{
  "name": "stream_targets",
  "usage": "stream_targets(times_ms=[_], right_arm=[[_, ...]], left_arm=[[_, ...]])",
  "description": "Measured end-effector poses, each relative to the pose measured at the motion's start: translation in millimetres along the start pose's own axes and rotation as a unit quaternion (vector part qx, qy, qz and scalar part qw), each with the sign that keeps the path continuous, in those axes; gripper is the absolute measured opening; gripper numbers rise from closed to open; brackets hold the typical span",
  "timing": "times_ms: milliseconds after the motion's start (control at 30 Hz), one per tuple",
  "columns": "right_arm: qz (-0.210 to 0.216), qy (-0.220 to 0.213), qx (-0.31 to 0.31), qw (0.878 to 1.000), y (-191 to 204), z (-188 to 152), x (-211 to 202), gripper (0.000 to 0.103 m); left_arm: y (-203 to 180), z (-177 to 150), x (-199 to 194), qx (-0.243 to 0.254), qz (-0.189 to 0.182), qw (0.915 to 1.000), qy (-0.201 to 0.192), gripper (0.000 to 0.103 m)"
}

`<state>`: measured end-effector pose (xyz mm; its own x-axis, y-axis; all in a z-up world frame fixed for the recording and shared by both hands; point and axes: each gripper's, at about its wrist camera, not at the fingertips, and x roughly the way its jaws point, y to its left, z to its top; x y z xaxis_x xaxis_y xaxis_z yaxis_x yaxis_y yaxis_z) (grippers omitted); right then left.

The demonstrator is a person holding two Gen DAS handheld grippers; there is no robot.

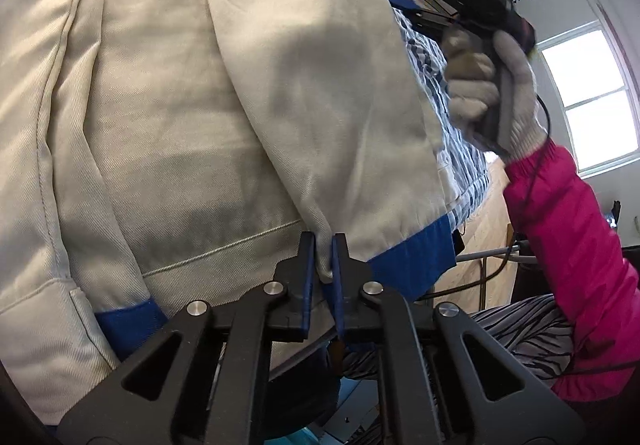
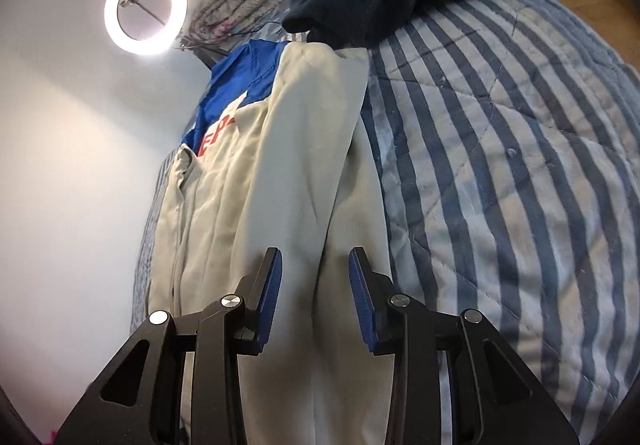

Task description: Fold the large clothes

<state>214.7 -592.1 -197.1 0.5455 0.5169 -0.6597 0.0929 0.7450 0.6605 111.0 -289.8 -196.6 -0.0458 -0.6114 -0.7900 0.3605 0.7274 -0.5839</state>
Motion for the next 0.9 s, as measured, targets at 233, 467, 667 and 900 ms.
stream_targets(times_ms=[233,467,667,900], right_arm=[[0.014,-0.006,0.021,1.0,-4.7,9.2,21.9,0.028],[-0.102,-0.01,-0.078,0.992,43.7,26.6,-1.8,0.002],[-0.196,-0.034,-0.16,0.967,78.4,30.3,-15.7,0.003],[-0.143,0.016,-0.114,0.983,57.7,-4.3,-35.9,0.005]], left_arm=[[-3.7,-4.6,-0.9,0.005,0.002,1.0,-0.003,0.004],[0.7,-6.2,-10.9,-0.015,-0.03,0.9994,0.0,0.003],[-0.3,-6.1,-1.8,-0.027,-0.024,0.9993,0.005,0.003],[-12.4,-6.0,0.0,-0.003,-0.006,1.0,-0.004,0.003]])
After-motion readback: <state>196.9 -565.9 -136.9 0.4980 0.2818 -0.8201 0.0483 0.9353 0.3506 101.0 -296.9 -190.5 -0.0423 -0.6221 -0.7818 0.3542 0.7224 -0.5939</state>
